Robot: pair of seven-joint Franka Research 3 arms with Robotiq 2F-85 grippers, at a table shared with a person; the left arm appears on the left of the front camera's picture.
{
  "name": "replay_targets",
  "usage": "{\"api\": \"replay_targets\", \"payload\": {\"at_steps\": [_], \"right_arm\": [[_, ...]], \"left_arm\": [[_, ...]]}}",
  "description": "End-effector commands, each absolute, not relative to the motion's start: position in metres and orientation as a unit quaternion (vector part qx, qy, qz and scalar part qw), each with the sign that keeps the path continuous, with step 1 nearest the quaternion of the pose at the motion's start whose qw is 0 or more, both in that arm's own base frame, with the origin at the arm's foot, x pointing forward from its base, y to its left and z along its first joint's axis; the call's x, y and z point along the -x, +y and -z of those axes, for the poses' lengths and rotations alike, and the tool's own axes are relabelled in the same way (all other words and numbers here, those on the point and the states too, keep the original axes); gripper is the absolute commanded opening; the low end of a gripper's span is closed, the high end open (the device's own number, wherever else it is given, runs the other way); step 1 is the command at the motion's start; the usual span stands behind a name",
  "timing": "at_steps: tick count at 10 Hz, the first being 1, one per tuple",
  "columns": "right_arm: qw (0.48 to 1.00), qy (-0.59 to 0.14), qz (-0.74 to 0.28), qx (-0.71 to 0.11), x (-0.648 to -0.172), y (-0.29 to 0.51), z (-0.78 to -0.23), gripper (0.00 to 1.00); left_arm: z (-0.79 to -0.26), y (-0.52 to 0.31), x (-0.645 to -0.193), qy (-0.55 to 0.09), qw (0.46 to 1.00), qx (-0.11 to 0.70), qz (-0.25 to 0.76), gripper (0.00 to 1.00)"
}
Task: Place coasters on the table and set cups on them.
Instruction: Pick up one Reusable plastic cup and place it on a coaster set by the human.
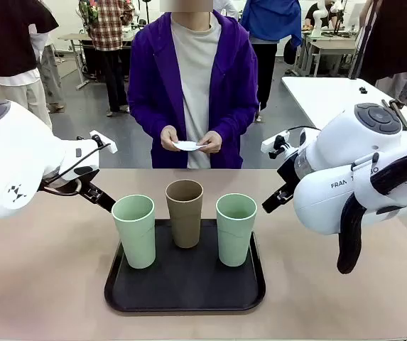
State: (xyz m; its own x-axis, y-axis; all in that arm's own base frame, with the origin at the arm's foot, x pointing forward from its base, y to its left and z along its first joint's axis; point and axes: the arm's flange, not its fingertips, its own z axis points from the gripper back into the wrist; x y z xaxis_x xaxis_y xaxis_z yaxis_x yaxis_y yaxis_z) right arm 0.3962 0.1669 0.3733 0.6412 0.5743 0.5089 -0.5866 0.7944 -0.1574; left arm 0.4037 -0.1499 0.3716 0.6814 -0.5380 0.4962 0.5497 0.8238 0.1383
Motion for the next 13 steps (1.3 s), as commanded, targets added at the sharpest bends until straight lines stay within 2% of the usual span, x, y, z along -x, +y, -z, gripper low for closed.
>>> {"api": "replay_targets", "payload": {"at_steps": [1,13], "right_arm": [[0.906,-0.277,-0.320,-0.011,-0.3962,0.1669,-0.3733,1.00],[0.906,-0.277,-0.320,-0.011,-0.3962,0.1668,-0.3733,1.00]], "left_arm": [[-0.3716,-0.1499,-0.4036,-0.267,0.917,0.011,0.297,1.00],[-0.3716,-0.1499,-0.4036,-0.267,0.917,0.011,0.297,1.00]]}}
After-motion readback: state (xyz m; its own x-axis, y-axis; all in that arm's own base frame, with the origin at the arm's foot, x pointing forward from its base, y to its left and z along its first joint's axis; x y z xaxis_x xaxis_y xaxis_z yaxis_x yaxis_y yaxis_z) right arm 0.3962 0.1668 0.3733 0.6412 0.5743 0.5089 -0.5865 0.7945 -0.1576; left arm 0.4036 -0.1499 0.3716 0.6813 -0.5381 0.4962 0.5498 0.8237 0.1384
